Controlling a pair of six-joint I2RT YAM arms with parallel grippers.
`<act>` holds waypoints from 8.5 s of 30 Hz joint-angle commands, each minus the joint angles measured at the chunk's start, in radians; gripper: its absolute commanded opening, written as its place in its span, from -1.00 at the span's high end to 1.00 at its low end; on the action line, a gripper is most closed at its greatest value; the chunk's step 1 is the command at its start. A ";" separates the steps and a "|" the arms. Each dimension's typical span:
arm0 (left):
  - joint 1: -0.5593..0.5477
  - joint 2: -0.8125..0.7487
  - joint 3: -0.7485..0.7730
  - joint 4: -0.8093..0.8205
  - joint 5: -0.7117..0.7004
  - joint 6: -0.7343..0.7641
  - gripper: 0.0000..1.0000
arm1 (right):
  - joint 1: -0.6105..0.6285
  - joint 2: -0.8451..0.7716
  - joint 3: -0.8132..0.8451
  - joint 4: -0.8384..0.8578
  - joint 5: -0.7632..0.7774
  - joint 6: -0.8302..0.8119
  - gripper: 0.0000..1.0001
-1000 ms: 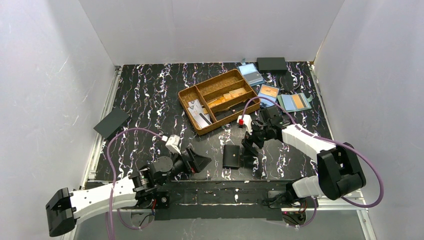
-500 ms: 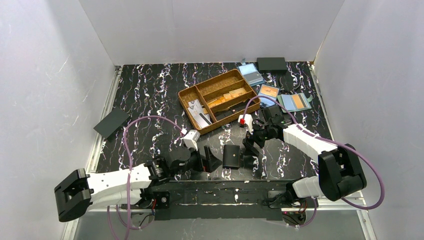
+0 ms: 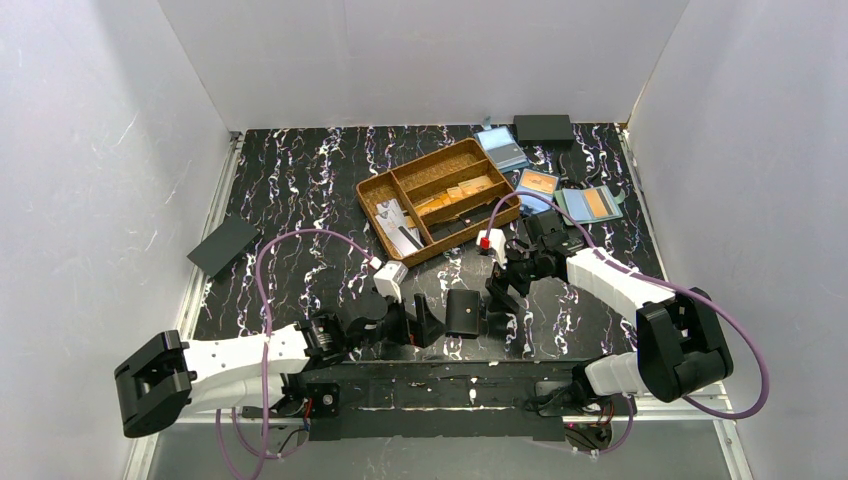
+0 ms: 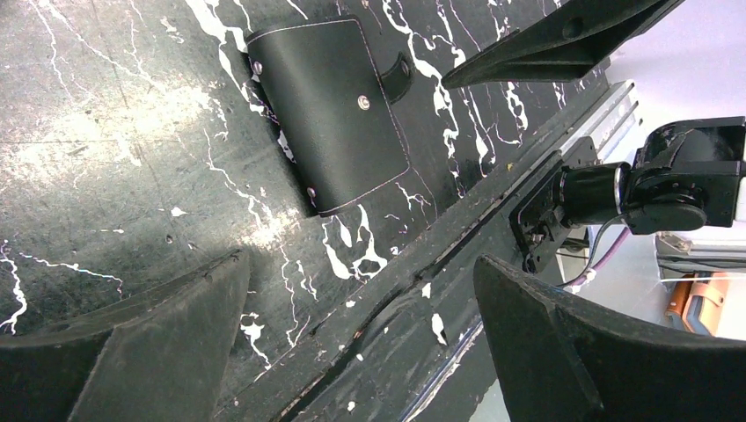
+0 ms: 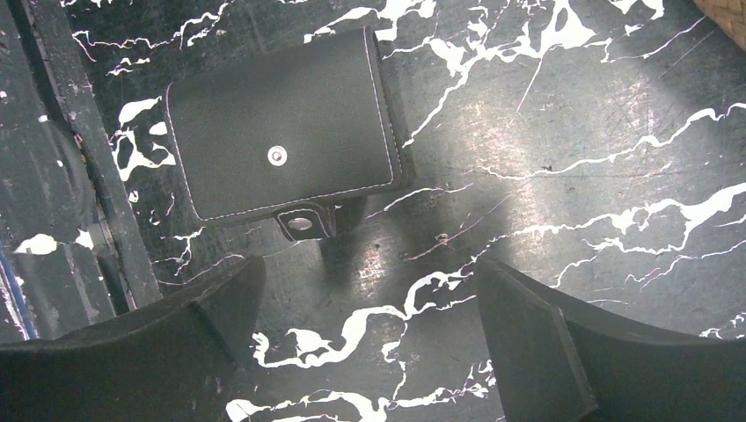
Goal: Take the credit cards out of the card holder
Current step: Open the card holder at the center of the board.
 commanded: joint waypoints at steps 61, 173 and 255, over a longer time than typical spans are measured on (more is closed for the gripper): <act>-0.031 0.224 0.123 -0.012 -0.005 0.186 -0.97 | -0.004 0.010 0.053 -0.035 -0.043 -0.046 -0.96; -0.220 0.890 0.932 -0.805 -0.575 -0.140 -0.90 | -0.047 0.021 0.070 -0.027 -0.023 0.008 -0.96; -0.020 0.444 0.234 0.056 -0.060 -0.325 0.39 | -0.009 0.127 0.062 0.034 -0.248 0.229 -0.40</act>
